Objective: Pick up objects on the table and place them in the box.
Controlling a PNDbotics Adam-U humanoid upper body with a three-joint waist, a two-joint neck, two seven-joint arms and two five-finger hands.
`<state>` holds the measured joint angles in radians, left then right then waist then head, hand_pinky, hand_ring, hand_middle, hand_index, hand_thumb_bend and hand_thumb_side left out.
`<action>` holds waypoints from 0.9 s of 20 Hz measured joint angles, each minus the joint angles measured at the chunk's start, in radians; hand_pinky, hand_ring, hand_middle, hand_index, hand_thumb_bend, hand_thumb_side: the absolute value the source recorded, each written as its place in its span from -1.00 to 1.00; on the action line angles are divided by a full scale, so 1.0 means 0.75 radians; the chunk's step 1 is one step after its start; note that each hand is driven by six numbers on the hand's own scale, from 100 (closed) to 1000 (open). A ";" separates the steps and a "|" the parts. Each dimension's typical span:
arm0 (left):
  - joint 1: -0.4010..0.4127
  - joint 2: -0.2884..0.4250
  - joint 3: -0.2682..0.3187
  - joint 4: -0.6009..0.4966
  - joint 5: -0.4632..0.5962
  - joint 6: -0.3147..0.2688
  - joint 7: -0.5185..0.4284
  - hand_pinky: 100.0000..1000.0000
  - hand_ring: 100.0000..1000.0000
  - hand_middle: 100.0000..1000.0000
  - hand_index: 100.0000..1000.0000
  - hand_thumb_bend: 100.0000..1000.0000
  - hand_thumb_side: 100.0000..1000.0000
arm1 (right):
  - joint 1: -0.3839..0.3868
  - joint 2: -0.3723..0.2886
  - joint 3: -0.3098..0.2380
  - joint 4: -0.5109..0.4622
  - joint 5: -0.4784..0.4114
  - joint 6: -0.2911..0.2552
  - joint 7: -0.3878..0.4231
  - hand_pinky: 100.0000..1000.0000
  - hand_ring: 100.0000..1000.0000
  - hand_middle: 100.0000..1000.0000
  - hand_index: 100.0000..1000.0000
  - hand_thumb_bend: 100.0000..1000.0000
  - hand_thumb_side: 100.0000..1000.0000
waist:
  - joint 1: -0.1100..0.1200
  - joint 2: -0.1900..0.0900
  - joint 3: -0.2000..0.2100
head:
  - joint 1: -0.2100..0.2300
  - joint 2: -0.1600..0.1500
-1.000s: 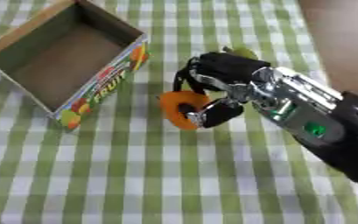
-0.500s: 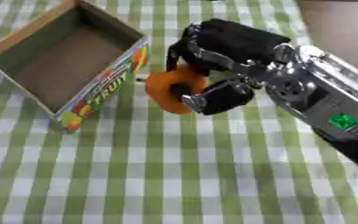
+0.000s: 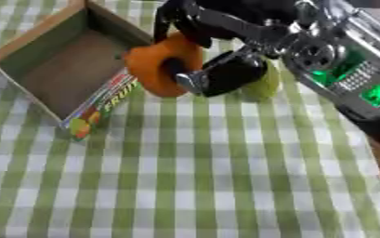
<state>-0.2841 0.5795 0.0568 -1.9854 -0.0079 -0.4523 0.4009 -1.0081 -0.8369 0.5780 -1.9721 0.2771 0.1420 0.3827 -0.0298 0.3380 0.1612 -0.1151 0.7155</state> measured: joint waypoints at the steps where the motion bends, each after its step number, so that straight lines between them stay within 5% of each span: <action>1: -0.002 0.000 0.000 0.000 0.000 -0.001 -0.001 0.42 0.35 0.32 0.64 -0.78 -0.22 | -0.027 0.020 0.005 0.016 -0.018 0.006 0.014 0.52 -1.00 -0.78 0.18 -1.00 -0.78 | -0.001 0.000 0.005 | -0.004 0.002; 8: -0.056 0.006 -0.009 0.000 0.014 -0.019 -0.006 0.42 0.36 0.32 0.63 -0.74 -0.26 | -0.219 0.251 0.036 0.314 -0.020 -0.077 0.047 0.52 -1.00 -0.79 0.18 -1.00 -0.78 | -0.004 0.000 0.060 | -0.074 0.007; 18: -0.140 0.003 -0.031 0.000 0.045 -0.044 -0.030 0.42 0.36 0.32 0.63 -0.69 -0.32 | -0.287 0.542 0.011 0.734 0.161 -0.240 -0.036 0.52 -1.00 -0.81 0.18 -1.00 -0.73 | 0.004 0.013 0.138 | -0.149 -0.008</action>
<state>-0.3892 0.5821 0.0334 -1.9854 0.0259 -0.4855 0.3781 -1.2230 -0.4304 0.5865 -1.4219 0.3974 -0.0382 0.3559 -0.0265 0.3477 0.2648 -0.2270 0.7098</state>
